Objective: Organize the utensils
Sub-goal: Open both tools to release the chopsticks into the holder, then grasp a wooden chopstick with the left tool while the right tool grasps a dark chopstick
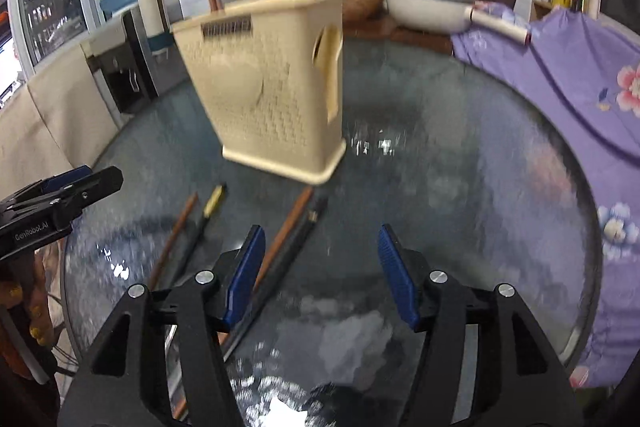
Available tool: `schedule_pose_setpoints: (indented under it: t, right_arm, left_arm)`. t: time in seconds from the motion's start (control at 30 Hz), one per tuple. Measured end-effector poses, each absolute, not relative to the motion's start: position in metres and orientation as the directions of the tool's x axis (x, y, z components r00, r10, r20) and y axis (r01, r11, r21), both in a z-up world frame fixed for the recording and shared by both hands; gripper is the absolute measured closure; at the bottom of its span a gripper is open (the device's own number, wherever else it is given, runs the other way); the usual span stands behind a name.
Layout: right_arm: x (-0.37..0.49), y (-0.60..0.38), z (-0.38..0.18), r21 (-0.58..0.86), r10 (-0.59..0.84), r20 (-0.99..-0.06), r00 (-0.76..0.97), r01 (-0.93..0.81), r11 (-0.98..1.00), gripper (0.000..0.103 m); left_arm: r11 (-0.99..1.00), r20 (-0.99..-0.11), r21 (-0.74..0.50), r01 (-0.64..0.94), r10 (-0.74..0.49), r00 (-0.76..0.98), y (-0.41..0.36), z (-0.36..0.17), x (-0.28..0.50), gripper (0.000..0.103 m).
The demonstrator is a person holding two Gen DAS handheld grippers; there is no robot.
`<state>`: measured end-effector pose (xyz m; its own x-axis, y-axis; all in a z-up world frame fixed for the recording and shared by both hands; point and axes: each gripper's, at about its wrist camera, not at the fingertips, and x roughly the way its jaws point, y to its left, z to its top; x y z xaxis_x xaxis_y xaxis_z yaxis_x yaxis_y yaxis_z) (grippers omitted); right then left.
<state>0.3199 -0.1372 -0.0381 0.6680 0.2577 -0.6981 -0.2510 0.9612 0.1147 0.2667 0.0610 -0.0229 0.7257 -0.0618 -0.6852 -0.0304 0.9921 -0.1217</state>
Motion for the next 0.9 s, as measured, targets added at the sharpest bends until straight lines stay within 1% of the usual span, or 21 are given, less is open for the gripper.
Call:
schedule_pose_setpoints:
  t: [0.3,0.33,0.5,0.7,0.8,0.9]
  right_arm:
    - [0.293,-0.122,-0.076,0.109,0.243,-0.759,0.604,-0.25,0.962,0.045]
    - [0.291,-0.122,-0.076,0.107,0.242,-0.757,0.607,-0.249,0.962,0.045]
    - [0.287,-0.111,-0.075,0.07,0.221,-0.763,0.607,-0.262,0.962,0.046]
    - [0.289,-0.107,-0.074,0.036,0.201,-0.778,0.595,-0.277,0.96,0.047]
    - [0.29,-0.111,-0.071,0.003,0.178,-0.797,0.577,-0.291,0.957,0.052]
    - [0.294,-0.125,-0.073,0.002,0.166,-0.813,0.557,-0.284,0.959,0.055]
  left_arm:
    - [0.991,-0.742,-0.135,-0.017,-0.09,0.664,0.053,-0.059,0.25,0.041]
    - [0.991,-0.744,-0.133,-0.013,-0.092,0.661,0.052,-0.061,0.249,0.043]
    - [0.991,-0.745,-0.133,0.004,-0.103,0.659,0.045,-0.063,0.245,0.045]
    - [0.992,-0.754,-0.119,0.029,-0.109,0.647,0.034,-0.065,0.247,0.05]
    - [0.993,-0.758,-0.108,0.038,-0.107,0.644,0.033,-0.065,0.247,0.05]
    - [0.993,-0.763,-0.111,0.036,-0.109,0.638,0.034,-0.066,0.248,0.054]
